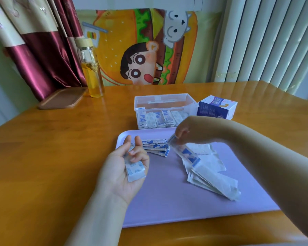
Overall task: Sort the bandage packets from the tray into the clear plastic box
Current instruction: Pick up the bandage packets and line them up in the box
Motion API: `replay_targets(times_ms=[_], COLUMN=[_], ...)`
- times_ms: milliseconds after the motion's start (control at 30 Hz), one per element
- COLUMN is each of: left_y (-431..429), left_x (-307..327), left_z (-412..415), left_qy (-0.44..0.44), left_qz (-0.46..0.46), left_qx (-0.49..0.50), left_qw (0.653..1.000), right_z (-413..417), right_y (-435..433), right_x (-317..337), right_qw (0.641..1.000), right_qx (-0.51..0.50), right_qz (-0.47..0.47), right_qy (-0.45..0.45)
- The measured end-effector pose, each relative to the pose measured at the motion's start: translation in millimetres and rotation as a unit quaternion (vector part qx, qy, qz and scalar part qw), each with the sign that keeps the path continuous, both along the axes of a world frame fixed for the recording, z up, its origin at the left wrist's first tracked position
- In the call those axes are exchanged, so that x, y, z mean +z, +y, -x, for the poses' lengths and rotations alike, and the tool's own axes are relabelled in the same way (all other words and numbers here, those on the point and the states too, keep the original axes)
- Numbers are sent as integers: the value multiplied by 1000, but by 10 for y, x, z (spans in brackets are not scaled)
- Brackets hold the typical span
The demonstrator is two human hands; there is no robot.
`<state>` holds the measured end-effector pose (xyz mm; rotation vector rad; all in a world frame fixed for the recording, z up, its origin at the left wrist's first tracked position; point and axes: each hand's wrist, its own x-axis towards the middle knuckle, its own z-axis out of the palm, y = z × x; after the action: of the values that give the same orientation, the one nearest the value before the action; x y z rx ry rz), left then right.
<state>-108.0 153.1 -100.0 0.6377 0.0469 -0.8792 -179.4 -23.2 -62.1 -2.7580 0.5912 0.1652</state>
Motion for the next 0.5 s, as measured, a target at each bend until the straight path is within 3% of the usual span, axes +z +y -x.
replay_targets(times_ms=[100, 333, 400, 500], left_y=[11, 82, 88, 46], left_x=[65, 20, -35, -63], left_z=[27, -91, -130, -112], left_qy=[-10, -10, -16, 27], left_qz=[-8, 12, 4, 18], left_qx=[-11, -7, -13, -8], left_qw=[1000, 1000, 1000, 999], right_z=[-344, -472, -297, -19], right_y=[115, 140, 87, 72], right_x=[-50, -178, -139, -145], right_qw=[998, 985, 993, 995], right_qx=[65, 54, 37, 31], right_qz=[24, -65, -23, 80], right_qy=[9, -149, -113, 44])
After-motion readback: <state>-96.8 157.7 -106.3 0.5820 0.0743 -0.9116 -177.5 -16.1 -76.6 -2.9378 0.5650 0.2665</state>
